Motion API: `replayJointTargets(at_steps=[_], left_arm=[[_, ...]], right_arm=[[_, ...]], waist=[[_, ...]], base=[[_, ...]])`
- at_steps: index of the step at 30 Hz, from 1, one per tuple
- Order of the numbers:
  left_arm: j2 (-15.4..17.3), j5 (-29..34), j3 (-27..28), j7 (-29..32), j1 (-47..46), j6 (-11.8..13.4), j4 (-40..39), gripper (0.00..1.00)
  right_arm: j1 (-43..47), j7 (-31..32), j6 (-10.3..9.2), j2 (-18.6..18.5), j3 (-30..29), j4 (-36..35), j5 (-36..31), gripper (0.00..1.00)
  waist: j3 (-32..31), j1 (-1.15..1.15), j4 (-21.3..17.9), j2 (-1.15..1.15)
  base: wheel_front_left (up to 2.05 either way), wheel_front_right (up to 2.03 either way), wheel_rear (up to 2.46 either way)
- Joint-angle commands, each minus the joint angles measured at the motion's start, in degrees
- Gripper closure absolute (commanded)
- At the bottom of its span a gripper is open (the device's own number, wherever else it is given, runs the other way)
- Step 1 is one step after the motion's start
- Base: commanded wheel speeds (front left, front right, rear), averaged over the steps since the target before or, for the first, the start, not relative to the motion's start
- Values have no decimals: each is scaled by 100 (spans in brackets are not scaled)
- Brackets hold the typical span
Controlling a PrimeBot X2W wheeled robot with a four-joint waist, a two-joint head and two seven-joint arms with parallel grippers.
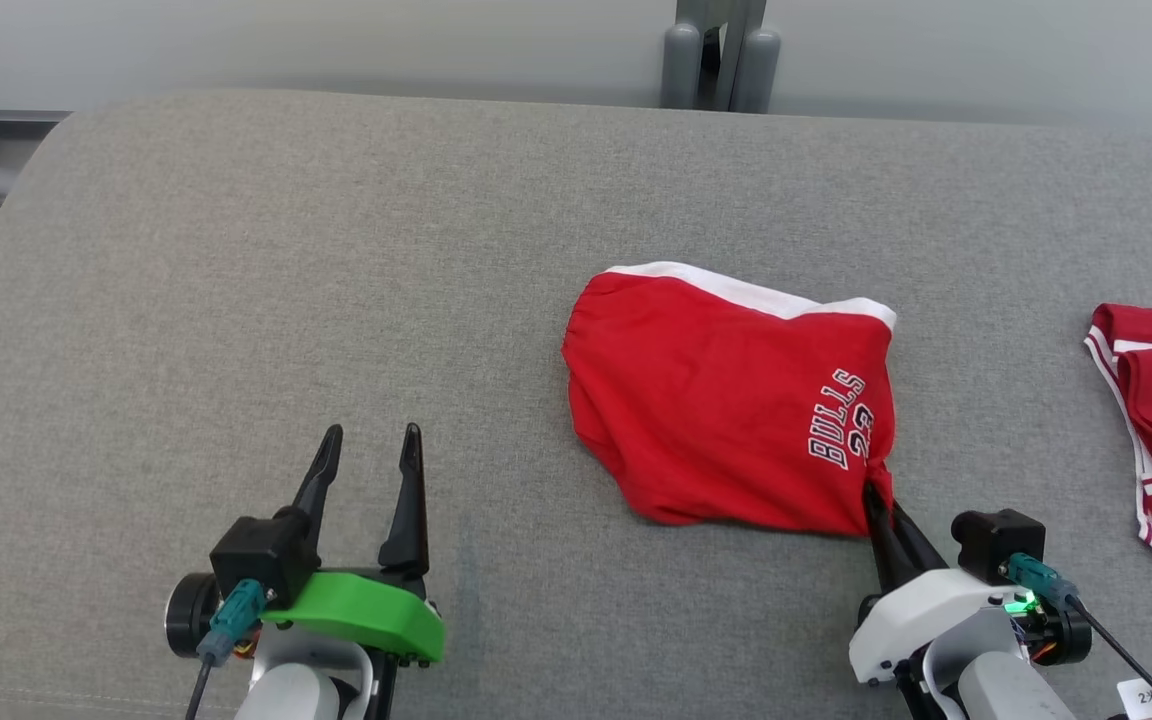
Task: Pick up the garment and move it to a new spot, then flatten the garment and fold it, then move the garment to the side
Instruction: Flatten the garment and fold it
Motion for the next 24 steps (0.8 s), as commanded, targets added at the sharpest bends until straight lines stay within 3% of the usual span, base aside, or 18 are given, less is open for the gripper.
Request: replayJointTargets(at_steps=[1, 3, 4, 5, 6, 17, 24], left_arm=[[39, -47, 5, 3, 94, 38, 4, 0], [58, -58, 6, -1, 108, 38, 0, 0], [69, -63, 6, 1, 110, 47, -5, 0], [77, -66, 8, 1, 117, 57, -9, 0], [86, -71, 9, 2, 134, 67, -11, 0], [115, -81, -45, 19, 219, 93, -22, 0], [92, -99, -122, 37, 232, 84, -13, 0]], right_arm=[[94, -37, -9, -16, 25, 40, 13, 100], [116, -45, -9, -16, 55, 83, 45, 100], [122, -47, -9, -17, 44, 81, 67, 84], [131, -46, -9, -17, 49, 74, 76, 63], [142, -46, -9, -16, 26, 18, 66, 0], [502, -49, -9, -18, -275, -713, -114, 0], [307, 173, -9, -15, -522, -1345, -512, 0]], waist=[[-34, 0, -23, 0], [-68, 0, -50, 0], [-85, 0, -68, 0], [-99, 0, -84, 0], [-117, 0, -107, 0], [-273, 0, -240, 0], [-388, 0, -123, 0]], base=[[0, 0, 0], [0, 0, 0], [0, 0, 0], [0, 0, 0], [0, 0, 0], [0, 0, 0], [0, 0, 0]])
